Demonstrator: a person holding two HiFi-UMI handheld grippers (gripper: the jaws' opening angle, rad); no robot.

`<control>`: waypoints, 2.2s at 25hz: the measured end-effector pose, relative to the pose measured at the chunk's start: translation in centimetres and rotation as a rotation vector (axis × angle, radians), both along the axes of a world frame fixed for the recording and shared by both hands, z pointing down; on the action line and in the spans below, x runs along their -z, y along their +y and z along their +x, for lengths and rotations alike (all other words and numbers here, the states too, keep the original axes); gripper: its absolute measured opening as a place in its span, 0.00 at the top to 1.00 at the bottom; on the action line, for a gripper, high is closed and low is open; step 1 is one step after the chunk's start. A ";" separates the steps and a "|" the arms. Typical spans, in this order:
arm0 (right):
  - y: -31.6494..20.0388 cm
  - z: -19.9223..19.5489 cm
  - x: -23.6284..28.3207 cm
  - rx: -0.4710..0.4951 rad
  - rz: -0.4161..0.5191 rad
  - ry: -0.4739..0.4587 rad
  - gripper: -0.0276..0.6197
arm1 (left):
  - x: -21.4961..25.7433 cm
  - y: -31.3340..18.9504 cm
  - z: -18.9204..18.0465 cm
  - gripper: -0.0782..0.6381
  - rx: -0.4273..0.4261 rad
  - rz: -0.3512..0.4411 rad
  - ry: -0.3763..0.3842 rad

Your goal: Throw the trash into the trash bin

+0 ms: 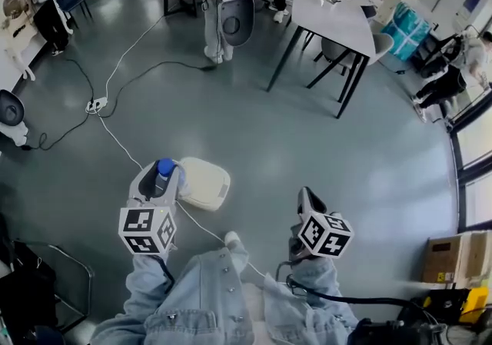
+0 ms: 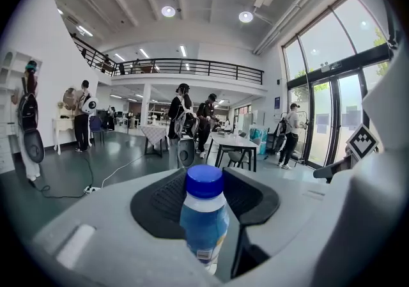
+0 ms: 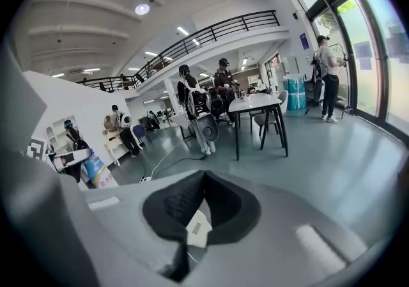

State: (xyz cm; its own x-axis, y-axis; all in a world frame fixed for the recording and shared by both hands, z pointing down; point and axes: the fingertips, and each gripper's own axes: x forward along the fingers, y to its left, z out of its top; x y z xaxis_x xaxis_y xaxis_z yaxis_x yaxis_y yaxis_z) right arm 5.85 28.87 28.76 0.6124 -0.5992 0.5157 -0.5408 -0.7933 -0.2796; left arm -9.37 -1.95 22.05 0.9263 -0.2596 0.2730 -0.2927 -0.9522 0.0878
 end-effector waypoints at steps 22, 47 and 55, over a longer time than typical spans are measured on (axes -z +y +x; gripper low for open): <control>-14.3 15.8 -1.8 0.382 -0.077 -0.021 0.95 | -4.3 -6.2 9.4 0.63 0.258 -0.076 -0.038; -29.3 10.5 -5.5 1.147 -0.142 -0.053 0.95 | -5.9 -1.5 -1.3 0.63 0.900 -0.112 -0.052; -28.6 5.8 -10.8 1.190 -0.190 -0.100 0.95 | -11.0 0.2 -4.0 0.63 0.903 -0.123 -0.089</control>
State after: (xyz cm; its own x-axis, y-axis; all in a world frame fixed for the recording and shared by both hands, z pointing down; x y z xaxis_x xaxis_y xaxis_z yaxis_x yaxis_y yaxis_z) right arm 11.64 0.22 39.53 -0.3184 -0.6701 0.6705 -0.9432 0.1530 -0.2950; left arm -13.41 -1.72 33.09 0.3594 -0.8394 0.4076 -0.9321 -0.3435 0.1146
